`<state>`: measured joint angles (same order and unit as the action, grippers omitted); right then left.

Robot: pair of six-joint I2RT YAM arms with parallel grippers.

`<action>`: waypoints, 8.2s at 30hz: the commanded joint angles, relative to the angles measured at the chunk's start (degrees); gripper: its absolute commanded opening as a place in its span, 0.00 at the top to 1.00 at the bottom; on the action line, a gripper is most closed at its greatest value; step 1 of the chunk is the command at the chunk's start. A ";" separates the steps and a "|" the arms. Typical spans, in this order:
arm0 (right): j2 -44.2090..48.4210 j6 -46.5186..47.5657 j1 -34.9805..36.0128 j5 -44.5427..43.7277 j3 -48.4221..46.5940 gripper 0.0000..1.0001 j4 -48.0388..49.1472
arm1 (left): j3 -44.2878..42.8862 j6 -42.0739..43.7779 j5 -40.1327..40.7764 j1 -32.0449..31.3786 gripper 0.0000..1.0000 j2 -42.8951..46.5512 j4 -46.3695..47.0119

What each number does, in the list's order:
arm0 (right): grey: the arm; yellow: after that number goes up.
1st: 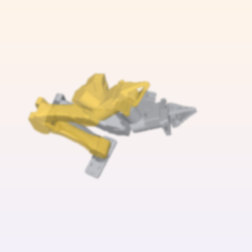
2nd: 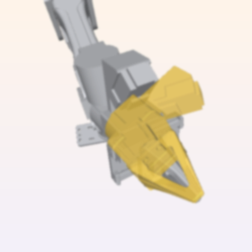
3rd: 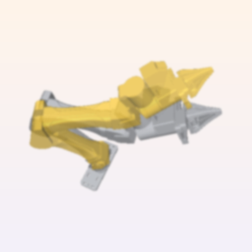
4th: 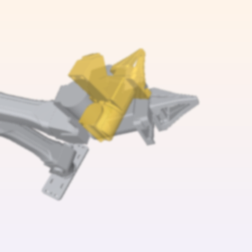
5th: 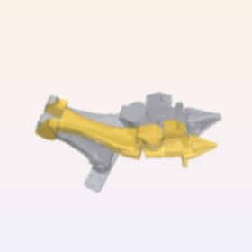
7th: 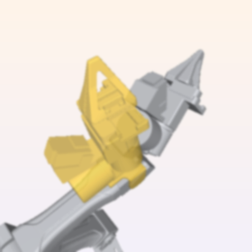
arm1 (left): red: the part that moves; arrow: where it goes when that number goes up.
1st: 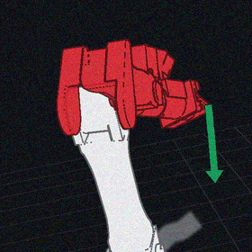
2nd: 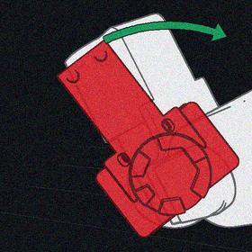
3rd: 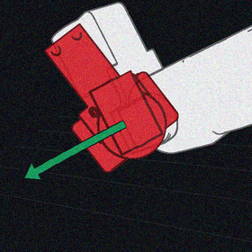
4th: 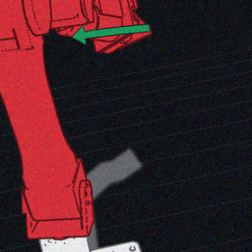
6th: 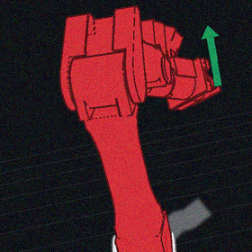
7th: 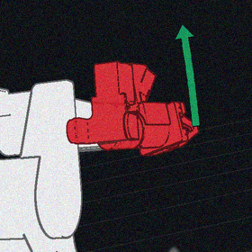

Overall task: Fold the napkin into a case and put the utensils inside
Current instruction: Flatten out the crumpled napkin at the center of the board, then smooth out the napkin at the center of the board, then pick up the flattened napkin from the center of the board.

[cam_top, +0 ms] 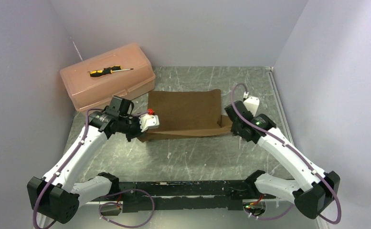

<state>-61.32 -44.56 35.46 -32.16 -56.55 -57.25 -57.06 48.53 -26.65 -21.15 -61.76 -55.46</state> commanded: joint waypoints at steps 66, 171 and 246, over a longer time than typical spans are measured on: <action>-47.49 17.74 -18.88 8.52 -26.46 0.52 28.86 | -14.01 -1.28 9.62 2.61 0.41 -31.99 16.71; -41.85 27.84 -12.49 15.84 -32.20 0.44 25.40 | -26.16 4.12 -1.12 9.87 0.11 -34.84 2.63; -4.37 65.52 14.91 42.14 7.48 0.22 17.10 | -26.72 -8.31 -10.00 13.34 0.97 -35.67 -12.15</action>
<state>-64.05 19.44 49.93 12.25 -48.69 -41.19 -81.41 44.10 -36.34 -8.64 -97.23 -68.66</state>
